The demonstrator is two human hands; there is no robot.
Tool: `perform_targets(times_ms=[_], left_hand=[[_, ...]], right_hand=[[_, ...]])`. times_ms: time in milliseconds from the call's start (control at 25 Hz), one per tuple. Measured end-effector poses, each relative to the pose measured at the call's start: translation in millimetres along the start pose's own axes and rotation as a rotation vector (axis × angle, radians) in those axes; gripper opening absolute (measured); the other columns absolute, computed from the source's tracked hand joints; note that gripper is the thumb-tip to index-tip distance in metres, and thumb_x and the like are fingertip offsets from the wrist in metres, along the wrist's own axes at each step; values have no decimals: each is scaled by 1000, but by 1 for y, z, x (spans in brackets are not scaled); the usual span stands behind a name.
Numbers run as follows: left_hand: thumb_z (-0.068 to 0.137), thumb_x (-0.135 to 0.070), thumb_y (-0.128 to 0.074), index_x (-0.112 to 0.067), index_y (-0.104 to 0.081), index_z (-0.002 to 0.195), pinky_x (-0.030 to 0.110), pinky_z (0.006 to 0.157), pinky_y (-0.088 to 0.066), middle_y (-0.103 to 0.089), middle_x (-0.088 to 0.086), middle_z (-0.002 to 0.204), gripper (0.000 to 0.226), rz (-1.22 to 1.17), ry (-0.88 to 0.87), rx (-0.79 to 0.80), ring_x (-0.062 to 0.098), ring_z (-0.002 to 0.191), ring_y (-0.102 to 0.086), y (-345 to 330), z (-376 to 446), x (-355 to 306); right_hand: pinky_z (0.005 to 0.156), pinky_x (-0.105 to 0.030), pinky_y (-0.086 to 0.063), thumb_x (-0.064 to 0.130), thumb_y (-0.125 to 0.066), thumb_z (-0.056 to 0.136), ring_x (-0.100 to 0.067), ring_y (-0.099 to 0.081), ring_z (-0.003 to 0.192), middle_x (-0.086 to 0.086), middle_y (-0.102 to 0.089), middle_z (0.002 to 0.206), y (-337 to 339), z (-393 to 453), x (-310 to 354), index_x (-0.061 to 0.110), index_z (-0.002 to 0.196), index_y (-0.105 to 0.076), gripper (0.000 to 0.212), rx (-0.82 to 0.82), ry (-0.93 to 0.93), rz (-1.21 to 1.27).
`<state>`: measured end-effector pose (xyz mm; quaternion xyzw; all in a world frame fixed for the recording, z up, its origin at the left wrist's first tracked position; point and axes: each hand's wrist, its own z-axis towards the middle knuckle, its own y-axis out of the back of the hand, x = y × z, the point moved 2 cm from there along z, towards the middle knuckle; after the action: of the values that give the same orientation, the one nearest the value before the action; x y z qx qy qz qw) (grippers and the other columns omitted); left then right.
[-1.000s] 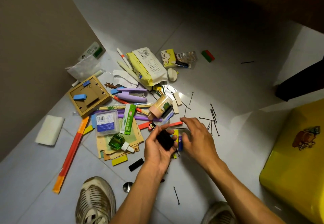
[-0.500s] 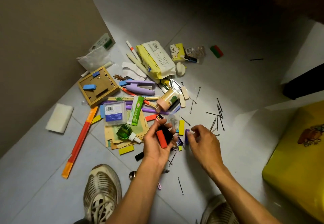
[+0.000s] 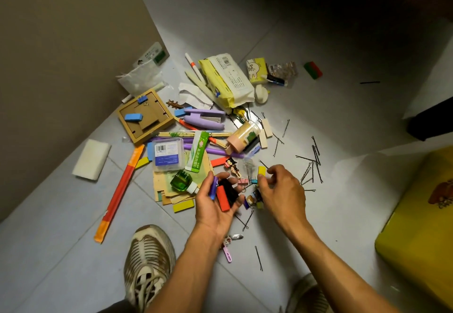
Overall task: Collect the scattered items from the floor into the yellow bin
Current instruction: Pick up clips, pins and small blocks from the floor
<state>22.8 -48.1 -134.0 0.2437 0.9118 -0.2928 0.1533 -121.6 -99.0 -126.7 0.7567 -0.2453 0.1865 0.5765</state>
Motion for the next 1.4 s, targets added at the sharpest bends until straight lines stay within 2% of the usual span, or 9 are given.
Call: perform_targets(times_ms=[200, 400, 560, 680, 880, 1000, 1080, 1280, 1400], left_hand=[[89, -41, -58, -14, -77, 83, 37, 64, -56, -71, 14, 89, 34, 15, -2, -30, 24, 77, -69, 14, -1, -7], [83, -46, -58, -16, -77, 89, 36, 72, -56, -72, 11, 90, 36, 13, 28, -4, 24, 83, -70, 2, -1, 0], [87, -40, -57, -15, -78, 86, 31, 61, -55, -70, 10, 88, 32, -43, 23, 25, 23, 77, -68, 1, -4, -2], [88, -38, -57, -13, -78, 88, 32, 61, -54, -71, 12, 91, 32, -84, 10, -11, 25, 77, -68, 14, -7, -9], [77, -39, -62, -11, -76, 86, 39, 75, -56, -71, 14, 89, 33, -103, 13, -21, 28, 79, -69, 21, -11, -10], [78, -38, -57, -11, -76, 87, 37, 74, -56, -71, 15, 91, 35, -177, 11, 3, 28, 81, -69, 20, -18, -8], [79, -37, -53, -12, -77, 88, 31, 64, -55, -69, 15, 95, 36, -216, -22, 26, 27, 79, -69, 27, -26, -15], [85, -41, -54, -14, -76, 93, 31, 64, -54, -68, 12, 99, 35, -212, -86, 76, 25, 86, -65, 64, -48, -41], [85, -40, -56, -15, -77, 87, 33, 68, -54, -69, 10, 96, 33, -176, -89, 44, 26, 87, -65, 87, -64, -45]], right_hand=[[61, -37, -54, 38, -64, 85, -21, -60, 66, -2, -64, 73, -5, 21, -1, 16, 81, -58, 23, 131, -129, -106], [51, -16, -47, 50, -65, 74, -5, -64, 63, 12, -67, 69, 7, -17, 18, 29, 80, -69, 22, 126, -23, 424], [71, -25, -47, 30, -58, 90, -13, -59, 95, 7, -64, 116, 3, -29, 1, 26, 120, -63, 30, 188, 345, -92], [78, -30, -47, 28, -51, 95, -19, -51, 97, 0, -57, 119, -8, -27, -13, 20, 121, -59, 28, 336, 427, -462], [66, -12, -42, 33, -66, 87, -2, -59, 80, 9, -63, 92, 8, -39, 20, 19, 105, -70, 23, 103, 305, 196], [63, -7, -42, 47, -55, 92, 2, -58, 80, 14, -64, 91, 16, -52, 46, 28, 103, -67, 25, 104, 351, 336], [61, -17, -44, 41, -55, 93, -6, -60, 74, 8, -66, 88, 12, -62, 37, 24, 95, -65, 20, 52, 337, 218], [67, -35, -46, 36, -49, 94, -28, -57, 95, -4, -56, 112, -59, -118, 11, 21, 121, -45, 31, 497, 515, -428], [68, -32, -47, 24, -51, 94, -21, -58, 82, -3, -62, 101, -59, -114, 12, 21, 112, -54, 19, 426, 373, -284]])
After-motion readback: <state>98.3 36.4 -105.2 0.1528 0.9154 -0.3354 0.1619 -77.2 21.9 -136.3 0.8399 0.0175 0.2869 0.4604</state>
